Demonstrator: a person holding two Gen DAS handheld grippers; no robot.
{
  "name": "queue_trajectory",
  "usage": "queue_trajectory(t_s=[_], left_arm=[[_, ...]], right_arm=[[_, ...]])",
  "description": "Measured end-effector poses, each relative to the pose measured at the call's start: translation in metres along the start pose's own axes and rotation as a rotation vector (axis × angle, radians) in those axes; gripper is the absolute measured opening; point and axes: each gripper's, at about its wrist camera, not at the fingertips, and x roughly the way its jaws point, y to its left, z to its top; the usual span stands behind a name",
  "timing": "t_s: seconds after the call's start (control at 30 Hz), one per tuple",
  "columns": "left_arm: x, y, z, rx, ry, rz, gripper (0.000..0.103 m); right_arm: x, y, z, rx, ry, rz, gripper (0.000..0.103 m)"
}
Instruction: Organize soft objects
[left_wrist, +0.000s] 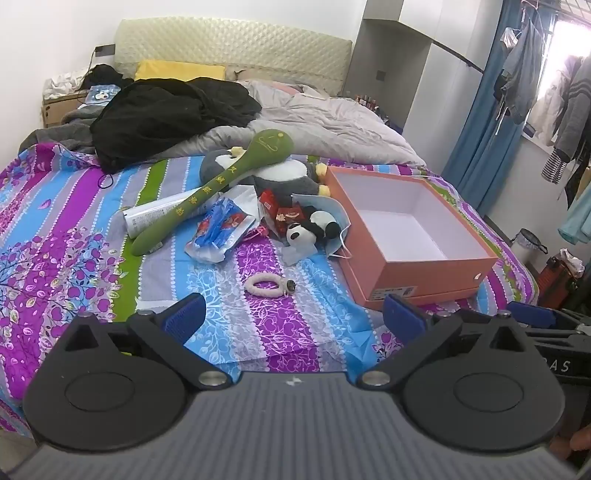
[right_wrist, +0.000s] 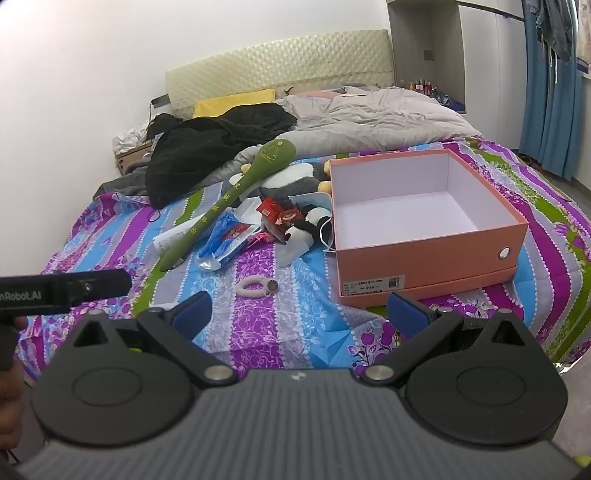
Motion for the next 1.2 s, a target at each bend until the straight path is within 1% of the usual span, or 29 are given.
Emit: queue_trajectory(t_s=[0.77,0.83,1.03,1.2], left_arm=[[0.005,0.004,-0.002,0.003,0.020,0.002,0.103],[0.005,0.004,-0.002,0.005,0.021,0.004,0.103],[0.006,0.005,-0.002,-0.001,0.016,0.014,0.103],[0.011,0.003,-0.003,0.011,0.022,0.020,0.103]], right_arm=[[0.002,0.000,-0.001,0.000,0.003,0.000,0.103],[0.002,0.000,0.000,0.003,0.017,-0.003,0.103],[0.006,-0.002,-0.003,0.007,0.013,-0.003,0.103],[0.007,-0.002,-0.004,0.009,0.030,-0.003,0.103]])
